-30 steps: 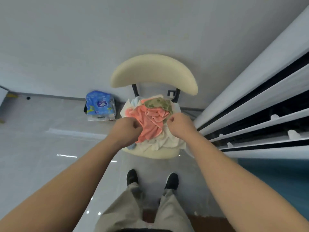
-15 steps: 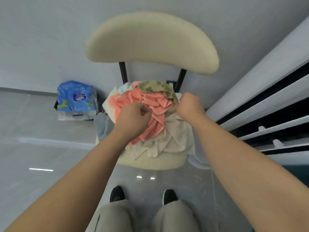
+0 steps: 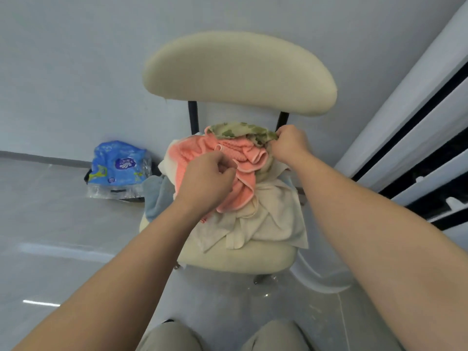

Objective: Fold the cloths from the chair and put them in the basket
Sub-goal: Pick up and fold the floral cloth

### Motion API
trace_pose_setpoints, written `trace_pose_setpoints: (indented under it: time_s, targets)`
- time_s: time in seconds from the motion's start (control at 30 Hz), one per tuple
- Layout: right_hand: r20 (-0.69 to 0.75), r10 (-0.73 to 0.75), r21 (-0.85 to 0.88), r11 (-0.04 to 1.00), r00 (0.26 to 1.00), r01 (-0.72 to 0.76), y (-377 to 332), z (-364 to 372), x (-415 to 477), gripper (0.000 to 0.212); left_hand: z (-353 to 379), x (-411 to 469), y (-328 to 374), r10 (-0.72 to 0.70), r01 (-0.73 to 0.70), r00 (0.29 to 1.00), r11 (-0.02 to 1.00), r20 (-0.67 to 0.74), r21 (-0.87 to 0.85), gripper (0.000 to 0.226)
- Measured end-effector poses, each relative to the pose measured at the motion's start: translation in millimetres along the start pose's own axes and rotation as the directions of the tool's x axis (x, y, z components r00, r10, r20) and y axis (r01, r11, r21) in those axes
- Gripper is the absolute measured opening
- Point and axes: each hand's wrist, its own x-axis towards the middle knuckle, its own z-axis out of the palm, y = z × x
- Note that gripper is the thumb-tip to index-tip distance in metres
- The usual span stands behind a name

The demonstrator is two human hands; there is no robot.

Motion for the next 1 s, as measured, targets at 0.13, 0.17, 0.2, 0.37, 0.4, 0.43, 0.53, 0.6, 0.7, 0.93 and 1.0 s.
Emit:
trace_pose_setpoints:
  time_s: [0.13,0.17,0.2,0.37,0.4,0.43,0.53,0.6,0.7,0.93,1.0]
  targets:
    - [-0.057,-0.103,0.057,0.993,0.993,0.106,-24.1,-38.1,-15.4,0.013,-10.9,-4.5,17.7,0.035,-0.036,0.999,0.997,0.020,0.062,0.013]
    - [-0.068,-0.124,0.063,0.990,0.990,0.129,-30.2,-48.5,-21.7,0.018,-12.9,-5.7,20.3,0.032,-0.034,0.999,0.996,0.028,0.081,0.012]
    - [-0.083,-0.128,0.080,0.988,0.988,0.134,-36.4,-58.5,-28.1,0.019,-15.2,-8.1,22.8,0.028,-0.031,0.999,0.995,0.036,0.097,0.011]
    - [-0.166,-0.197,0.120,0.969,0.966,0.218,-60.8,-98.4,-59.5,0.015,-22.6,-24.5,33.6,0.030,-0.035,0.998,0.994,0.048,0.106,0.010]
    - [-0.184,-0.224,0.132,0.959,0.957,0.250,-65.2,-106.7,-67.1,0.016,-25.0,-26.7,38.0,0.026,-0.031,0.999,0.993,0.041,0.117,0.010]
    - [-0.202,-0.250,0.143,0.949,0.947,0.281,-69.6,-115.4,-75.2,0.015,-28.2,-29.0,43.8,0.025,-0.028,0.999,0.992,0.032,0.125,0.014]
    - [-0.256,-0.314,0.165,0.918,0.914,0.361,-83.3,-142.4,-102.8,0.013,-39.5,-38.3,67.1,0.027,-0.027,1.000,0.998,-0.004,0.063,0.042]
    - [-0.274,-0.348,0.215,0.887,0.897,0.409,-91.4,-158.5,-119.8,0.011,-46.8,-46.9,83.9,0.084,-0.083,0.995,0.996,-0.045,0.007,0.062]
    - [-0.306,-0.353,0.353,0.820,0.884,0.450,-99.8,-180.6,-144.6,0.016,-57.2,-61.4,101.7,0.188,-0.193,0.973,0.981,-0.131,-0.027,0.078]
    - [-0.294,-0.355,0.524,0.717,0.888,0.460,-88.8,-194.3,-178.0,0.011,-93.1,-97.1,128.6,0.322,-0.338,0.894,0.941,-0.313,0.005,0.021]
    - [-0.285,-0.353,0.519,0.725,0.891,0.453,-84.8,-190.1,-187.3,0.013,-104.3,-104.8,134.4,0.338,-0.355,0.889,0.935,-0.310,0.002,0.015]
